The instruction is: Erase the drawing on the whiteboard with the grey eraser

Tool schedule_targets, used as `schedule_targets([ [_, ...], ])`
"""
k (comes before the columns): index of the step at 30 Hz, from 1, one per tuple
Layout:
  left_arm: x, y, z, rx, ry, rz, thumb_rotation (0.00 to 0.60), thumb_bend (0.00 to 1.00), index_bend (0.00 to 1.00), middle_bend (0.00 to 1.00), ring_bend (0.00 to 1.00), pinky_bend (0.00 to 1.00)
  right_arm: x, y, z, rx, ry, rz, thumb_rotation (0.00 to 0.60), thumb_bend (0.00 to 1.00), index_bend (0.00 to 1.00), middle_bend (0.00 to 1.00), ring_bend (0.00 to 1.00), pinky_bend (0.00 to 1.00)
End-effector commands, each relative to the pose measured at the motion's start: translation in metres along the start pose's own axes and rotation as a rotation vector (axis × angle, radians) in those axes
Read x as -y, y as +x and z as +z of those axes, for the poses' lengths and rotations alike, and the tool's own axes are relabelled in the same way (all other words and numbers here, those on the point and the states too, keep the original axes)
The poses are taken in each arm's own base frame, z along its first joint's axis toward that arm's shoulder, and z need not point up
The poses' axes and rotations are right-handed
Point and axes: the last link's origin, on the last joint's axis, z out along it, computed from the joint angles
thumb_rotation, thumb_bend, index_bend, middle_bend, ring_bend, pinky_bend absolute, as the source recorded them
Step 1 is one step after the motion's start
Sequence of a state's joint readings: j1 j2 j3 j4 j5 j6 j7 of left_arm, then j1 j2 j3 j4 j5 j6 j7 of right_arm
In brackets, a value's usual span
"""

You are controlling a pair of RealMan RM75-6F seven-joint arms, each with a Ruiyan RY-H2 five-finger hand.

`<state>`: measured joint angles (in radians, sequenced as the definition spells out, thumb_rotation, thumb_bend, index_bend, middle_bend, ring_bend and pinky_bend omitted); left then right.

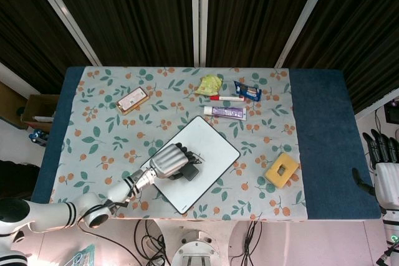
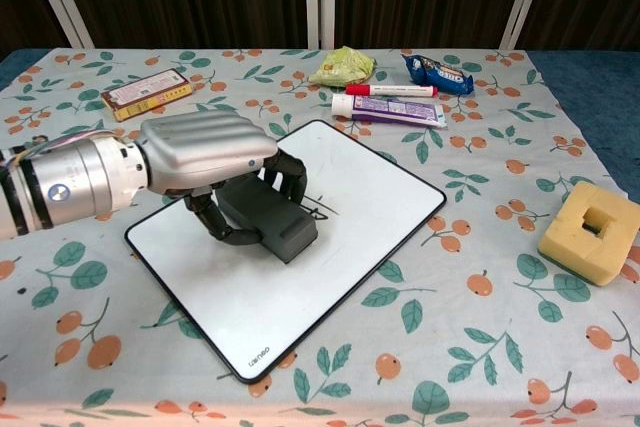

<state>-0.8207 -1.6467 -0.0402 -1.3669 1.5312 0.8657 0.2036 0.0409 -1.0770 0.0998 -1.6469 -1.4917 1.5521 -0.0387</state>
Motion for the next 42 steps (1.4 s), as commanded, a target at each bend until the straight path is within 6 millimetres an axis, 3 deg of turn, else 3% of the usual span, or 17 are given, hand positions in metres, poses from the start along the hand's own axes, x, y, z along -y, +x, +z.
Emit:
schedule_targets([
  [1,0.004,-0.003,0.017,-0.002,0.034,-0.014,0.600,0.36,0.59,0.49,0.42,0.47,0.001,0.001,-0.002,-0.002,0.002,-0.001,0.600,0.25,0.00,0.00,0.00,0.00],
  [15,0.032,0.002,0.060,-0.015,0.171,-0.055,0.600,0.37,0.59,0.49,0.42,0.47,0.001,0.000,-0.004,0.007,0.002,0.003,0.600,0.25,0.00,0.00,0.00,0.00],
  [20,0.024,0.001,0.061,-0.018,0.151,-0.083,0.600,0.37,0.59,0.49,0.42,0.47,0.000,-0.001,-0.004,0.006,0.000,0.003,0.600,0.25,0.00,0.00,0.00,0.00],
  [26,-0.001,0.002,0.061,-0.028,0.081,-0.101,0.600,0.37,0.60,0.50,0.42,0.48,0.000,-0.003,-0.003,0.013,0.000,0.003,0.600,0.25,0.00,0.00,0.00,0.00],
  [33,-0.025,-0.004,0.051,0.007,-0.010,-0.058,0.600,0.38,0.61,0.51,0.43,0.48,-0.001,-0.002,-0.004,0.011,-0.006,0.004,0.600,0.25,0.00,0.00,0.00,0.00],
  [42,-0.018,0.008,0.013,0.126,-0.004,-0.057,0.600,0.38,0.65,0.55,0.47,0.50,-0.003,-0.003,-0.003,0.012,-0.009,0.006,0.600,0.26,0.00,0.00,0.00,0.00],
])
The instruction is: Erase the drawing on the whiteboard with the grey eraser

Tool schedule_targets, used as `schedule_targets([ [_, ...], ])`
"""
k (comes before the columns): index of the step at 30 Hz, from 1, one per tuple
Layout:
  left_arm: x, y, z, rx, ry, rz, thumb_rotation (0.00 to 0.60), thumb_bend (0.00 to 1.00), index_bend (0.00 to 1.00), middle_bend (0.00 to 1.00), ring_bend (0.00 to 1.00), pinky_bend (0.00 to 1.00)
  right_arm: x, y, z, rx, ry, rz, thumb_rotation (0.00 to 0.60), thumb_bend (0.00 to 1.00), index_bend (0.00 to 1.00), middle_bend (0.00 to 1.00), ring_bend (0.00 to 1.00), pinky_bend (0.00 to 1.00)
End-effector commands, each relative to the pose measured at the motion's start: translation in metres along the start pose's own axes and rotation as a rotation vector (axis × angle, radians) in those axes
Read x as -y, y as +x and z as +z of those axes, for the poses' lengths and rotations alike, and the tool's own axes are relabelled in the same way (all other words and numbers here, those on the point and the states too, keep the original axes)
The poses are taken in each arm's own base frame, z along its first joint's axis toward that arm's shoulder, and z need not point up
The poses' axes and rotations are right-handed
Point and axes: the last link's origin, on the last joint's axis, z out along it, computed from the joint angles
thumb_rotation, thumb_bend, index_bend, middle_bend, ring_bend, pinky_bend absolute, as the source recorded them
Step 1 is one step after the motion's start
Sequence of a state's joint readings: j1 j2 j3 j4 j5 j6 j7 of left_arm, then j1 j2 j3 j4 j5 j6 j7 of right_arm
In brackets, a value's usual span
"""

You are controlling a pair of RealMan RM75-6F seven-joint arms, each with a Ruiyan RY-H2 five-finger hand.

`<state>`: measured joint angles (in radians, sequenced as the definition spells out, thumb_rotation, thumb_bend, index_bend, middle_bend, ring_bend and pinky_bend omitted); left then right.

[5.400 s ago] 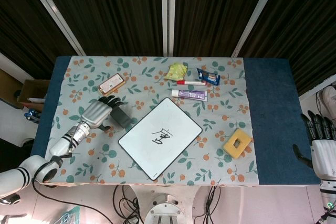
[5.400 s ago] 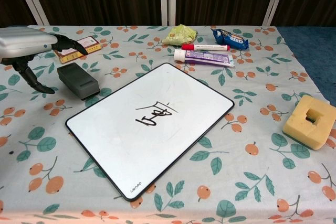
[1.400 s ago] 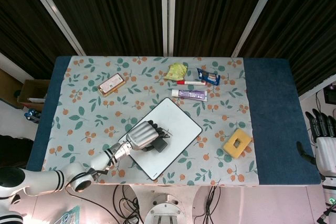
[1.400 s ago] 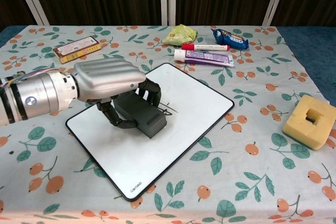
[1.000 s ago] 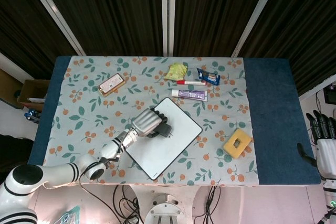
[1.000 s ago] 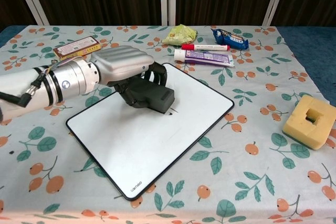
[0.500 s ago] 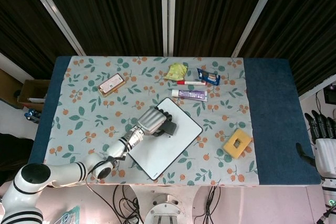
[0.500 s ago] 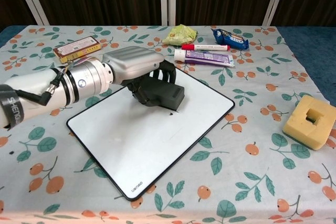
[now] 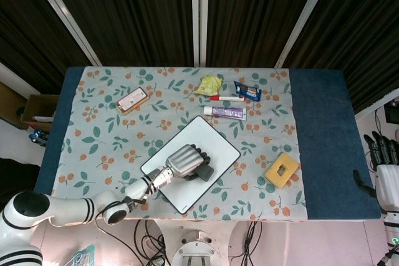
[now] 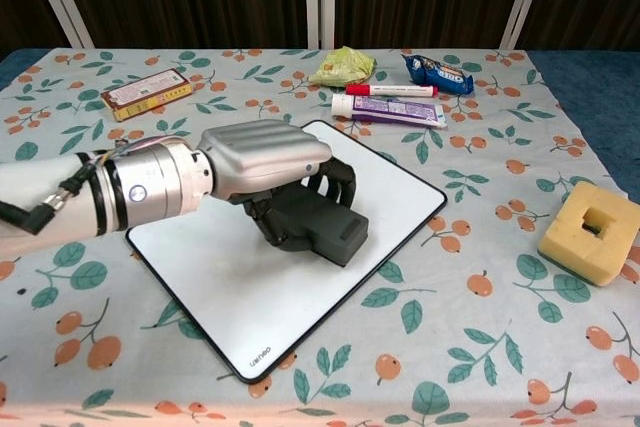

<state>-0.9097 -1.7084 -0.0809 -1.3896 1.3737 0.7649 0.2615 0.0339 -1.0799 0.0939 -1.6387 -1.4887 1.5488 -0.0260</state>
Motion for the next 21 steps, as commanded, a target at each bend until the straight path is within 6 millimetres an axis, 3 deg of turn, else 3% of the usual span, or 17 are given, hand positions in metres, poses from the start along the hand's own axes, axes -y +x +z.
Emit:
schedule_targets([
  [1,0.009,0.005,-0.024,0.075,0.025,0.012,0.600,0.38,0.65,0.55,0.47,0.50,0.000,0.000,0.001,0.001,0.001,0.001,0.600,0.26,0.00,0.00,0.00,0.00],
  [5,0.021,0.016,-0.041,0.074,0.064,0.025,0.600,0.38,0.65,0.55,0.47,0.50,0.002,-0.001,0.002,0.003,0.007,0.002,0.600,0.25,0.00,0.00,0.00,0.00],
  [11,0.054,0.037,-0.047,-0.153,0.161,-0.003,0.600,0.38,0.65,0.55,0.47,0.50,0.006,-0.003,0.002,0.008,0.015,0.000,0.600,0.26,0.00,0.00,0.00,0.00],
  [21,0.142,0.012,-0.059,-0.168,0.378,-0.051,0.600,0.38,0.64,0.55,0.47,0.51,0.008,0.002,-0.003,-0.010,0.015,-0.004,0.600,0.25,0.00,0.00,0.00,0.00],
])
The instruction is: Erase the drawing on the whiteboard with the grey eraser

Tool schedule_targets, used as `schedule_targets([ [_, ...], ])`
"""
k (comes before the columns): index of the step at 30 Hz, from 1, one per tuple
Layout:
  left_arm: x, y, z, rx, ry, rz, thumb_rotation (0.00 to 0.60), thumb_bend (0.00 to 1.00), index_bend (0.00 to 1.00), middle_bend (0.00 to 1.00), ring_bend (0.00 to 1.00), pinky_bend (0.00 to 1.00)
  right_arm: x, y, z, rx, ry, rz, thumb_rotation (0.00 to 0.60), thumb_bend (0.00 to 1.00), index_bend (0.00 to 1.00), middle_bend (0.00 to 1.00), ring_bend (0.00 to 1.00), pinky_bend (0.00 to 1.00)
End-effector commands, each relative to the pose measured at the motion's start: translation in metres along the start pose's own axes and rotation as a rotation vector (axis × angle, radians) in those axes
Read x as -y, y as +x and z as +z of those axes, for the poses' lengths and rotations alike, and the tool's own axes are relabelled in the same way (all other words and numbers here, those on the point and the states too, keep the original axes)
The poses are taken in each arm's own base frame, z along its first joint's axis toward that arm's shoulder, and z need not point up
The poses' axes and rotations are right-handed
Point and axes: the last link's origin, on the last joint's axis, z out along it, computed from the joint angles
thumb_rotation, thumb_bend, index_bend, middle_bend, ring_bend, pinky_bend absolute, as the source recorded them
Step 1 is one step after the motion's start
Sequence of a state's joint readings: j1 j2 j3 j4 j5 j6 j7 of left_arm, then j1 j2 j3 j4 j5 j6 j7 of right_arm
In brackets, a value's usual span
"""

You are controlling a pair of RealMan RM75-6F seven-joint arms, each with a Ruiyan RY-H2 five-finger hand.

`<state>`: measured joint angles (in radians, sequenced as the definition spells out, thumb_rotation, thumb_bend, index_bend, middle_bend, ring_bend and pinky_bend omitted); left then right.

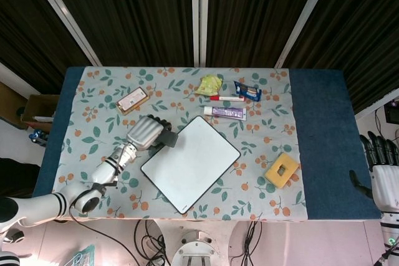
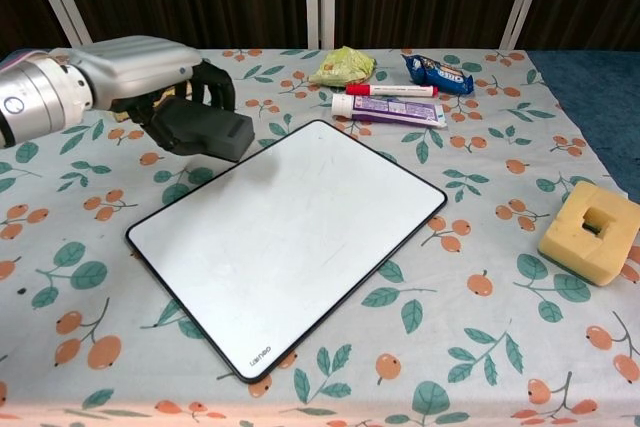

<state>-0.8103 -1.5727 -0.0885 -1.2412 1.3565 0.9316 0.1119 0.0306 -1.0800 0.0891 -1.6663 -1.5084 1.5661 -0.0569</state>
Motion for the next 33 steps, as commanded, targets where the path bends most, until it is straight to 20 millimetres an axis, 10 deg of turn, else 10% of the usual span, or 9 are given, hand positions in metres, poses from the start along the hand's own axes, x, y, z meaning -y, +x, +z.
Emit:
schedule_targets([
  [1,0.035,-0.015,-0.002,0.009,0.088,-0.047,0.600,0.38,0.64,0.55,0.47,0.51,-0.001,0.000,0.000,0.000,-0.003,0.000,0.600,0.25,0.00,0.00,0.00,0.00],
  [10,0.056,-0.031,-0.012,0.057,0.091,-0.077,0.600,0.38,0.60,0.51,0.45,0.49,0.000,-0.003,0.001,0.009,-0.004,-0.002,0.600,0.26,0.00,0.00,0.00,0.00],
  [19,0.062,-0.035,-0.016,0.025,0.090,-0.064,0.600,0.29,0.13,0.16,0.16,0.31,0.002,0.000,-0.003,-0.002,-0.002,-0.007,0.600,0.26,0.00,0.00,0.00,0.00],
  [24,0.068,-0.027,-0.029,-0.029,0.113,-0.087,0.600,0.26,0.07,0.10,0.11,0.27,0.000,-0.001,-0.003,0.000,-0.010,-0.003,0.600,0.26,0.00,0.00,0.00,0.00],
  [29,0.075,-0.003,-0.076,-0.108,0.149,-0.146,0.594,0.26,0.07,0.08,0.10,0.25,-0.005,-0.002,-0.003,0.003,-0.018,-0.002,0.600,0.26,0.00,0.00,0.00,0.00],
  [33,0.082,0.019,-0.142,-0.217,0.253,-0.055,0.408,0.19,0.07,0.08,0.08,0.21,-0.013,-0.002,-0.007,0.012,-0.011,-0.037,0.600,0.26,0.00,0.00,0.00,0.00],
])
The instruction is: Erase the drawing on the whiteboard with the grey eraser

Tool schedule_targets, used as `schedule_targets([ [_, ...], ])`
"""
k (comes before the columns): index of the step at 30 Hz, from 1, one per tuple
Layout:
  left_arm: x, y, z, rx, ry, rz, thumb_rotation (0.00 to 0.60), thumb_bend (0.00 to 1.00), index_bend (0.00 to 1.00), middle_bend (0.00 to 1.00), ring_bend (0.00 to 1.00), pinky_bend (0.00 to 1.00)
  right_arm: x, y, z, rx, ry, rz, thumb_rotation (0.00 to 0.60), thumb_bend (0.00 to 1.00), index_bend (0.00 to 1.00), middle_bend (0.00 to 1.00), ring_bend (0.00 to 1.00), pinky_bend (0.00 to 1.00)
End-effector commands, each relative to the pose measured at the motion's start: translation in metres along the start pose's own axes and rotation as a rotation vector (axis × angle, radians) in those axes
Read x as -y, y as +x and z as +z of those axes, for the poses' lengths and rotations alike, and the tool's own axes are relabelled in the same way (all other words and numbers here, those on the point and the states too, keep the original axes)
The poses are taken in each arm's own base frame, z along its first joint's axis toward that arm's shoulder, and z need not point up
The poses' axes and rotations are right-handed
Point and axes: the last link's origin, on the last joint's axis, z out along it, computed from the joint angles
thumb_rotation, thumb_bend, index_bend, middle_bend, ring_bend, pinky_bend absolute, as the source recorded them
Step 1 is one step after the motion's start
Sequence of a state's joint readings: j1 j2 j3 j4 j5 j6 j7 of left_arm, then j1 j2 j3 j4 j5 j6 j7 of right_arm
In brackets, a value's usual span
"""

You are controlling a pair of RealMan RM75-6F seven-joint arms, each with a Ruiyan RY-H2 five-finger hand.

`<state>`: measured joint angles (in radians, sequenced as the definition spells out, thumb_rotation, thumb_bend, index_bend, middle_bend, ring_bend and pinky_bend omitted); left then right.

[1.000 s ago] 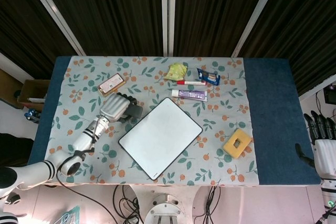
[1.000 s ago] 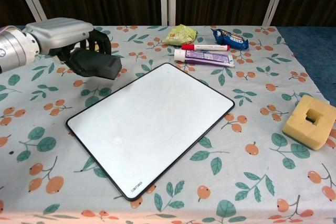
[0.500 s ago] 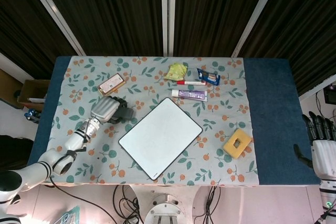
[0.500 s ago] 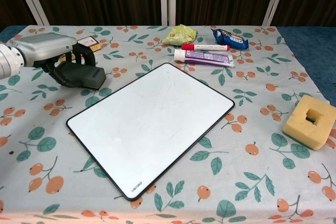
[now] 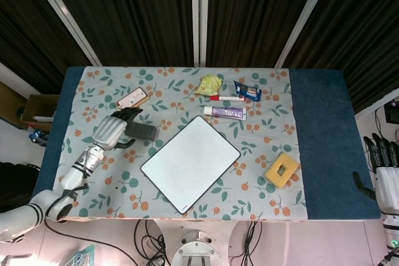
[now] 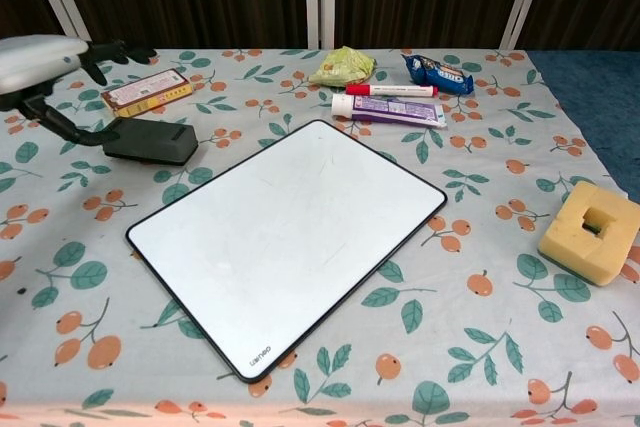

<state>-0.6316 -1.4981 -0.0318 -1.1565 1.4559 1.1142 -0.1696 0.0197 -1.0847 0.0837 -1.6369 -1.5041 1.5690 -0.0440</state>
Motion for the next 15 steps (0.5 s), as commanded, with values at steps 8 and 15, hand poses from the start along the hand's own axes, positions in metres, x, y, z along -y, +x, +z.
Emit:
schedule_targets([
  [8,0.034,0.041,-0.185,-0.227,0.332,0.052,0.287,0.11,0.08,0.09,0.07,0.20,-0.032,-0.012,-0.003,0.039,-0.064,-0.052,0.600,0.25,0.00,0.00,0.00,0.00],
  [15,0.043,0.039,-0.206,-0.230,0.370,0.049,0.282,0.11,0.08,0.09,0.07,0.20,-0.032,-0.021,0.003,0.068,-0.045,-0.039,0.600,0.25,0.00,0.00,0.00,0.00],
])
